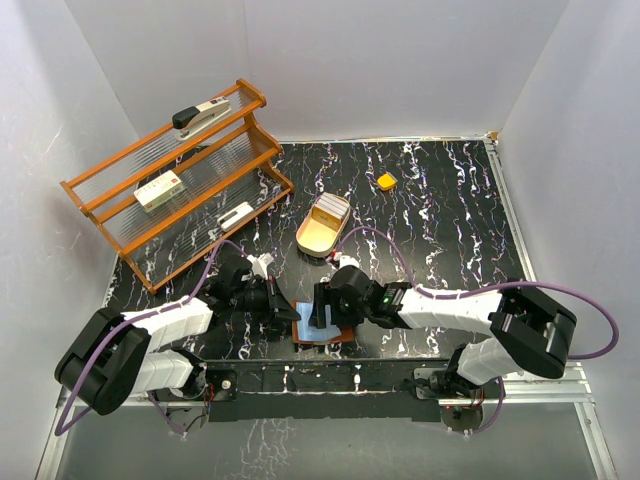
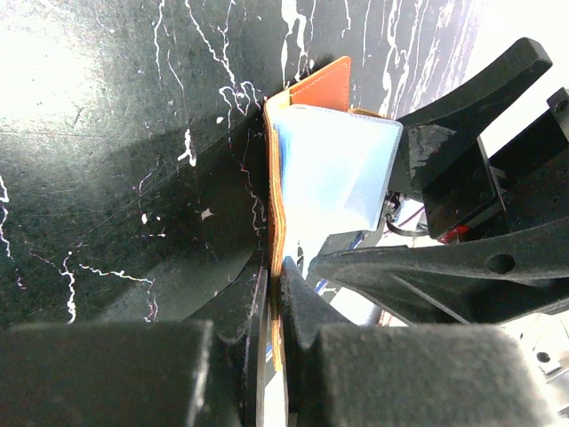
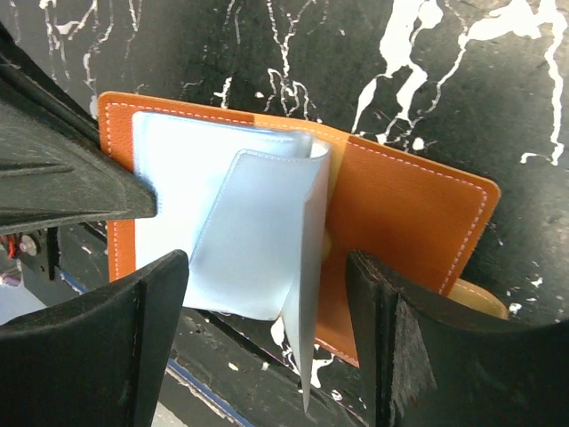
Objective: Put the credit cards into the card holder
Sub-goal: Open the card holder at the center of the board.
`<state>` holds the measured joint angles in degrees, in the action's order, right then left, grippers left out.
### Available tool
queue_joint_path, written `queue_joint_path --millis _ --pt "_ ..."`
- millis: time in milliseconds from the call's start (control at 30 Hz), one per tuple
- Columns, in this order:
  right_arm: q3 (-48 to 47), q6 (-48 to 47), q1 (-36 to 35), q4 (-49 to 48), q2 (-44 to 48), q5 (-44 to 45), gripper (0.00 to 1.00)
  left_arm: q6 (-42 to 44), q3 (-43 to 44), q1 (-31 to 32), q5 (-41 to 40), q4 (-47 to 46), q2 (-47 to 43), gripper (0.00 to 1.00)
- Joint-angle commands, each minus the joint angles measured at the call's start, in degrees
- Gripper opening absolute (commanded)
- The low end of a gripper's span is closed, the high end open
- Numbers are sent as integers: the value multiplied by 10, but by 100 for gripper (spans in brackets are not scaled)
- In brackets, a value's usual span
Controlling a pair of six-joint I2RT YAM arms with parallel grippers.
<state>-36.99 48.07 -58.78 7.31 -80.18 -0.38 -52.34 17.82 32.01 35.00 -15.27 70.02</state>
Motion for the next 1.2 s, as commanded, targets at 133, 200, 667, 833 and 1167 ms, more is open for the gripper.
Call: queue_joint_path --millis 133,200,667,833,1167 --pt "-40 -10 -3 71 22 77 67 14 17 2 4 22 -10 0" --pt "-43 -11 -3 90 28 93 66 14 16 2 3 23 -11 0" --pt "-103 -27 -3 268 85 232 68 24 26 2 5 43 -10 0" --pt "-127 -38 -3 234 117 167 61 15 21 2 7 32 -13 0" --pt "-73 -13 -6 43 55 19 38 7 13 2 5 20 -10 0"
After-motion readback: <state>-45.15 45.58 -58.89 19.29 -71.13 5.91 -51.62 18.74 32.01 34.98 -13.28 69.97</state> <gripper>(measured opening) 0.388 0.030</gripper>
